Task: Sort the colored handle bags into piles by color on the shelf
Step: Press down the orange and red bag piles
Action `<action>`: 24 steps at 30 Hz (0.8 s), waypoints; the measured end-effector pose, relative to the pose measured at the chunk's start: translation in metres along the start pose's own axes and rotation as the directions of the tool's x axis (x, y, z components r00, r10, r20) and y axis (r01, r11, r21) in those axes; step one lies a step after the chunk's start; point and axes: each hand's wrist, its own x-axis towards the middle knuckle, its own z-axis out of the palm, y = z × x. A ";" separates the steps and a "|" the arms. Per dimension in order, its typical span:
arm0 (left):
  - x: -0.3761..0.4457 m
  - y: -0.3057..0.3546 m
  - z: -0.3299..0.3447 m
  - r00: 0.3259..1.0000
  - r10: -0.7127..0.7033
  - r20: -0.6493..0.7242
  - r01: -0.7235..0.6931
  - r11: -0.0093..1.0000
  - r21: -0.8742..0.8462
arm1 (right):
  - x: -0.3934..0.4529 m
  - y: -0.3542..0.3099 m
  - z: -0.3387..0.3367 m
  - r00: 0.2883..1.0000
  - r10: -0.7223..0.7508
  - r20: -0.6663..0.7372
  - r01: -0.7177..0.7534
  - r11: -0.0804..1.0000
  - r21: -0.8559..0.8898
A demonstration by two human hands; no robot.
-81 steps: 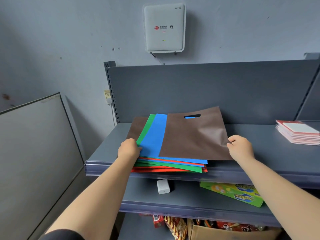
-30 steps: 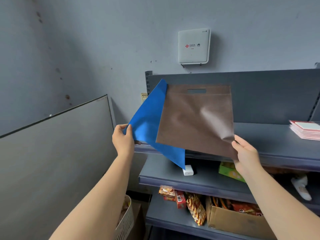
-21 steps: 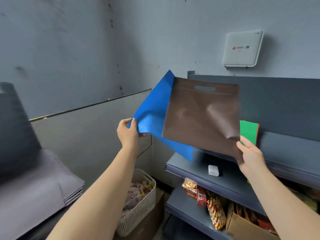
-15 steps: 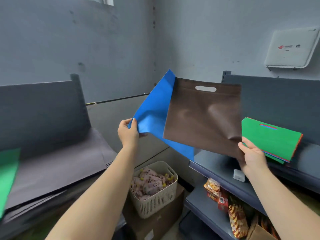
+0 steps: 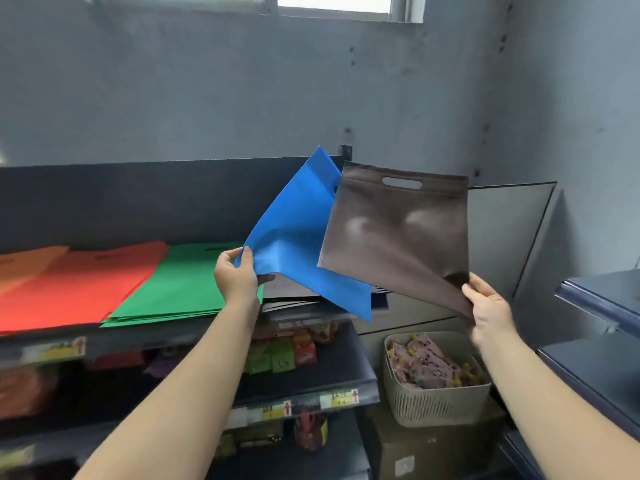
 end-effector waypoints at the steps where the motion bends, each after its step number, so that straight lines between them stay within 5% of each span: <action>1: 0.006 0.004 -0.015 0.999 0.021 -0.029 -0.020 1.000 0.018 | -0.003 0.006 0.014 1.000 0.004 0.028 -0.004 1.000 0.004; 7: 0.038 0.020 -0.092 0.979 0.132 -0.156 -0.104 0.979 0.176 | -0.006 0.036 0.081 0.989 0.038 0.140 -0.037 0.999 -0.007; 13: 0.055 0.013 -0.143 0.963 0.218 -0.161 -0.126 0.887 0.444 | 0.018 0.050 0.123 0.996 -0.039 0.078 0.062 0.947 -0.315; 17: 0.059 0.012 -0.159 0.968 0.217 -0.123 -0.119 0.836 0.535 | 0.036 0.056 0.136 0.988 -0.111 0.108 0.155 0.751 -0.642; 21: 0.059 0.015 -0.170 0.966 0.233 -0.109 -0.127 0.800 0.587 | 0.043 0.057 0.135 0.996 -0.086 0.015 0.063 0.594 -0.802; 24: 0.059 0.019 -0.178 0.959 0.265 -0.099 -0.154 0.783 0.602 | 0.037 0.057 0.131 0.983 -0.158 0.090 0.139 0.333 -0.933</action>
